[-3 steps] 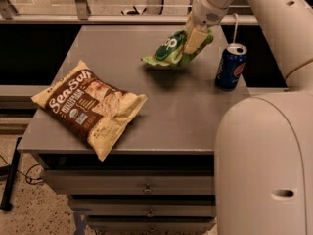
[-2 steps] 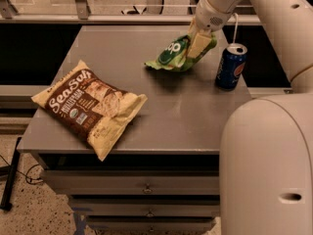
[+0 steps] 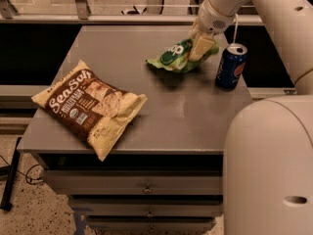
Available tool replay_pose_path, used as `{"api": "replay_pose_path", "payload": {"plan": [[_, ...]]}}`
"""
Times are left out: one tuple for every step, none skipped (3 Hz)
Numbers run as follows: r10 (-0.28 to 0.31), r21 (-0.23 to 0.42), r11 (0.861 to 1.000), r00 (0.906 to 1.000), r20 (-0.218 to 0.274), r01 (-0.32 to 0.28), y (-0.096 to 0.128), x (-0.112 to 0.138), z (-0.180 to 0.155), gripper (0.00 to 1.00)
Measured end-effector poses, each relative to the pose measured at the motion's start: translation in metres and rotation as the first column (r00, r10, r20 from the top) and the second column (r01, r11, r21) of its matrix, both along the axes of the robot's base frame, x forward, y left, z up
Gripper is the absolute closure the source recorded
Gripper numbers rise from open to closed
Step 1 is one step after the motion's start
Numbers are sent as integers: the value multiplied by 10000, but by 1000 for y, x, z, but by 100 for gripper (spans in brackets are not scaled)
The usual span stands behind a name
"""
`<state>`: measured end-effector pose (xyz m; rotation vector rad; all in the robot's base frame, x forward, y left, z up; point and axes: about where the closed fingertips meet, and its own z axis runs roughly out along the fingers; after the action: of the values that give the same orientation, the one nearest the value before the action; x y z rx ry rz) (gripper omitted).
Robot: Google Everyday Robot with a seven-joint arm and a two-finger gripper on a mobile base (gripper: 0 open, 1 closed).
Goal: Move green rice chip bag near pepsi can
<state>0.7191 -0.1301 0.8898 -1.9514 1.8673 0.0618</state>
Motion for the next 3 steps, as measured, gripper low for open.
{"api": "replay_pose_path", "payload": {"plan": [[-11,-128,9999,9999,-129,10,2,-1,-1,0],[-33,-115,9999,9999,-125,31,3,0,3,0],[-500,550,9972,9985,-219,511,-10,-4,17,0]]}}
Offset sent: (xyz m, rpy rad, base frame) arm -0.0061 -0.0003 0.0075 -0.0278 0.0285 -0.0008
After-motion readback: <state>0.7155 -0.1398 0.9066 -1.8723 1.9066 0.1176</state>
